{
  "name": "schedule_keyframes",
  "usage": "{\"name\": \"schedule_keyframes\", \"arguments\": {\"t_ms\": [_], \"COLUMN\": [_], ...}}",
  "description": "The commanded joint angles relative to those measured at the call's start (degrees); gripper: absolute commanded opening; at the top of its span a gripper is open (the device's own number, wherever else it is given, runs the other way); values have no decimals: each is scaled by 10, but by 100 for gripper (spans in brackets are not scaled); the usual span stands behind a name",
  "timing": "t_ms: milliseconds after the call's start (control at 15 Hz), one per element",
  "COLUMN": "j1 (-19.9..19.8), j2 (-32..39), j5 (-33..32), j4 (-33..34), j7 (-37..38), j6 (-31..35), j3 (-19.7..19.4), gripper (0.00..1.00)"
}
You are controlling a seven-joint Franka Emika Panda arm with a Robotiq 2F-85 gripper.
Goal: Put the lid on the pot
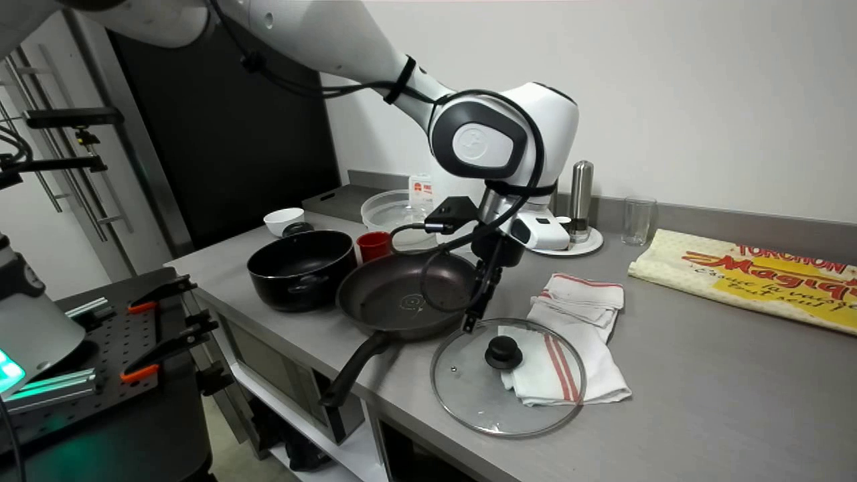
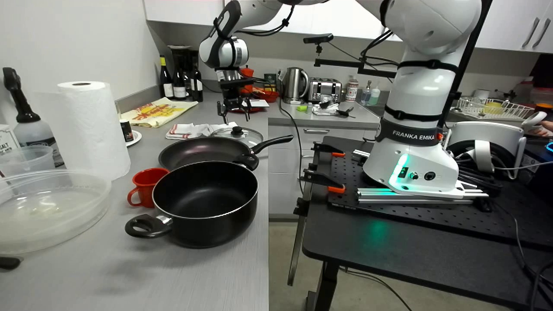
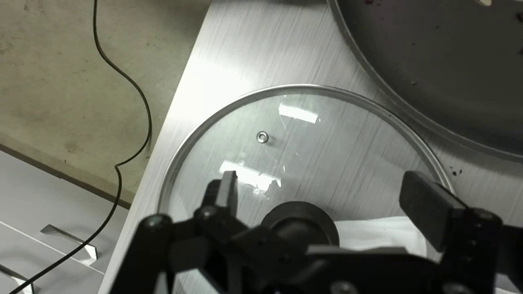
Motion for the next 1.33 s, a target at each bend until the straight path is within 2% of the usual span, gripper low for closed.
{"name": "schedule_keyframes", "arguments": {"t_ms": [0,467,933,1000,1067,1133,1200,1267], "j1": [-16,-37,-56,-57,-59,-59,-60,-61], "j2": [66,133,165,168,172,175,177,180], "j5": [10,9,8,8,8,7,7,6], "j4": [95,179,233,240,248,255,262,268], "j7": [31,72,93,95,98,100,101,102], "j6": [-28,-38,-57,-59,-62,-65,-67,-68], "j3": [6,5,7,8,9,10,10,11], "gripper": [100,100,100,93,74,69,68,61]}}
